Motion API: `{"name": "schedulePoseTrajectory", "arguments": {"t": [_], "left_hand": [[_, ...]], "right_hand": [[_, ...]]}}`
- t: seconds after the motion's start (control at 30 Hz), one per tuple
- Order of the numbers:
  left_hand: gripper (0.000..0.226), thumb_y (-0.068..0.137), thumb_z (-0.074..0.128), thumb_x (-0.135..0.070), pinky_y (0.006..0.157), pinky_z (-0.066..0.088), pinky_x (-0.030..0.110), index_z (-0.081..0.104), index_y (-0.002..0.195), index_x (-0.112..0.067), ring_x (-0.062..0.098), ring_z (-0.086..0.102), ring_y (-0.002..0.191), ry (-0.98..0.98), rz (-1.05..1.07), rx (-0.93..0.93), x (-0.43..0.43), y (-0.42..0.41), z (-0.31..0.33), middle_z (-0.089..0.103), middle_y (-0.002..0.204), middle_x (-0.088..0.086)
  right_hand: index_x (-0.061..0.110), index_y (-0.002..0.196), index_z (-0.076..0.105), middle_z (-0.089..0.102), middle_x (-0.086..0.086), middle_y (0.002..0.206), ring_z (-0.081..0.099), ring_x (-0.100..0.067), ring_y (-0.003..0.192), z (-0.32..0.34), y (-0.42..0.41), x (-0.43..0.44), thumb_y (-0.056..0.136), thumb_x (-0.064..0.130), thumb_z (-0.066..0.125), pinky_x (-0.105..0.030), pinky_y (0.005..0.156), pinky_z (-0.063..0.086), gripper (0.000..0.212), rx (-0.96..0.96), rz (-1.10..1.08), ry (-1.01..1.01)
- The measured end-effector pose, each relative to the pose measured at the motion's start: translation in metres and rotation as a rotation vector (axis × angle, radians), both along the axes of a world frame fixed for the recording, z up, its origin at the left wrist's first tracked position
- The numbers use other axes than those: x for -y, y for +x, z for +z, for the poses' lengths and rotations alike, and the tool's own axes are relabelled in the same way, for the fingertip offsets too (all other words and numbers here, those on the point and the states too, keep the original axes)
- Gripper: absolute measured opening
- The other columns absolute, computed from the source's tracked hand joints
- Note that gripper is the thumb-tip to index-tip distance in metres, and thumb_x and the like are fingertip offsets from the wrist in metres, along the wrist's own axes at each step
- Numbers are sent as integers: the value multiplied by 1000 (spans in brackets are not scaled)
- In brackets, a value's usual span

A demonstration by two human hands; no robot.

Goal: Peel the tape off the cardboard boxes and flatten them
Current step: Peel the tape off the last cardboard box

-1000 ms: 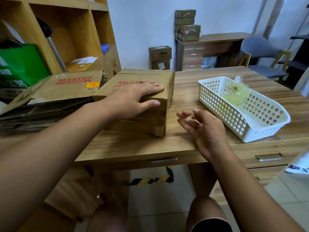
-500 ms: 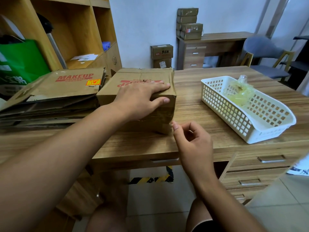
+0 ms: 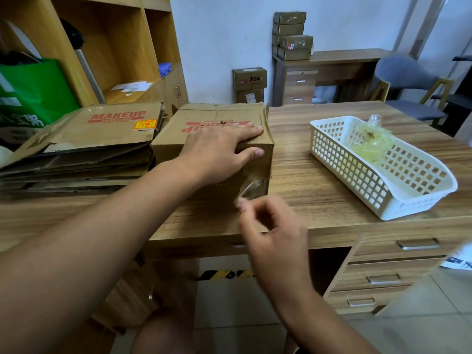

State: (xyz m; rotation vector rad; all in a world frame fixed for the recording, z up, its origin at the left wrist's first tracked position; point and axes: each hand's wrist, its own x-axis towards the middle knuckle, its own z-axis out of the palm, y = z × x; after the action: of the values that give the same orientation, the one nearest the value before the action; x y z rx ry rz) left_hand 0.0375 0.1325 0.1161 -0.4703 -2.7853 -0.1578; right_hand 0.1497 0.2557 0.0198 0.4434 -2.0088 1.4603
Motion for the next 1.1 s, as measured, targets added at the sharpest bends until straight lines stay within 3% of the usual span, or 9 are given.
{"name": "schedulePoseTrajectory", "arguments": {"t": [0.1, 0.2, 0.47, 0.63, 0.77, 0.83, 0.93, 1.0, 1.1], "left_hand": [[56, 95, 38, -69, 107, 37, 41, 30, 149, -54, 12, 35, 144, -11, 9, 9, -5, -1, 0, 30, 158, -24], [56, 96, 38, -69, 106, 38, 41, 30, 149, -54, 13, 37, 144, -16, 11, 5, -6, -1, 0, 30, 158, -24], [55, 96, 44, -64, 105, 38, 44, 33, 147, -51, 22, 43, 139, -23, 10, 30, -6, -2, 4, 36, 158, -17], [57, 97, 61, -34, 109, 37, 44, 32, 144, -47, 18, 35, 144, 5, -163, 77, 9, 1, 6, 33, 159, -13], [68, 90, 64, -8, 125, 9, 46, 39, 141, -44, 14, 5, 154, -104, -382, -30, 16, 6, -2, 19, 165, -8], [72, 88, 64, -13, 125, 5, 50, 36, 145, -46, 17, 0, 155, -218, -443, -93, 17, 7, -12, 14, 167, -4], [67, 90, 68, -40, 125, 1, 50, 34, 147, -48, 17, -5, 155, -264, -443, -140, 15, 11, -23, 10, 167, -4], [68, 86, 67, -54, 125, 3, 49, 39, 148, -42, 16, 1, 155, -183, -422, -167, 12, 14, -25, 18, 166, -5], [54, 83, 63, -52, 121, 20, 51, 59, 133, -33, 22, 23, 149, -23, -437, -202, 5, 20, -26, 40, 155, -1]], "right_hand": [[17, 81, 60, 65, 4, 84, 66, -6, 87, 3, 12, 18, 95, 16, 62, -20, 77, 53, 15, -46, 65, 46], [15, 85, 62, 63, 6, 84, 63, -8, 81, 5, 7, 17, 96, 21, 62, -26, 68, 51, 13, 5, 75, 49], [26, 91, 54, 57, 7, 90, 57, -10, 87, 4, -2, -15, 85, 19, 78, -22, 75, 48, 26, 141, 1, 61], [31, 86, 53, 60, -3, 94, 62, -17, 88, 7, -24, -43, 85, 0, 72, -27, 77, 54, 37, 160, -72, -20], [28, 83, 56, 64, -10, 96, 66, -22, 89, 14, -34, -60, 88, -6, 67, -29, 79, 57, 36, 196, -69, -134], [24, 84, 58, 65, -10, 95, 66, -21, 89, 18, -38, -64, 88, -6, 67, -36, 82, 58, 32, 187, -52, -161], [19, 86, 61, 67, -6, 94, 67, -21, 92, 24, -39, -65, 88, -6, 66, -41, 84, 59, 26, 169, -11, -133], [20, 86, 62, 67, -3, 94, 68, -18, 94, 28, -35, -62, 88, -8, 65, -39, 84, 59, 28, 155, 45, -90], [22, 88, 64, 68, 3, 98, 68, -15, 101, 35, -29, -56, 87, -7, 65, -35, 88, 58, 29, 92, 145, -11]]}}
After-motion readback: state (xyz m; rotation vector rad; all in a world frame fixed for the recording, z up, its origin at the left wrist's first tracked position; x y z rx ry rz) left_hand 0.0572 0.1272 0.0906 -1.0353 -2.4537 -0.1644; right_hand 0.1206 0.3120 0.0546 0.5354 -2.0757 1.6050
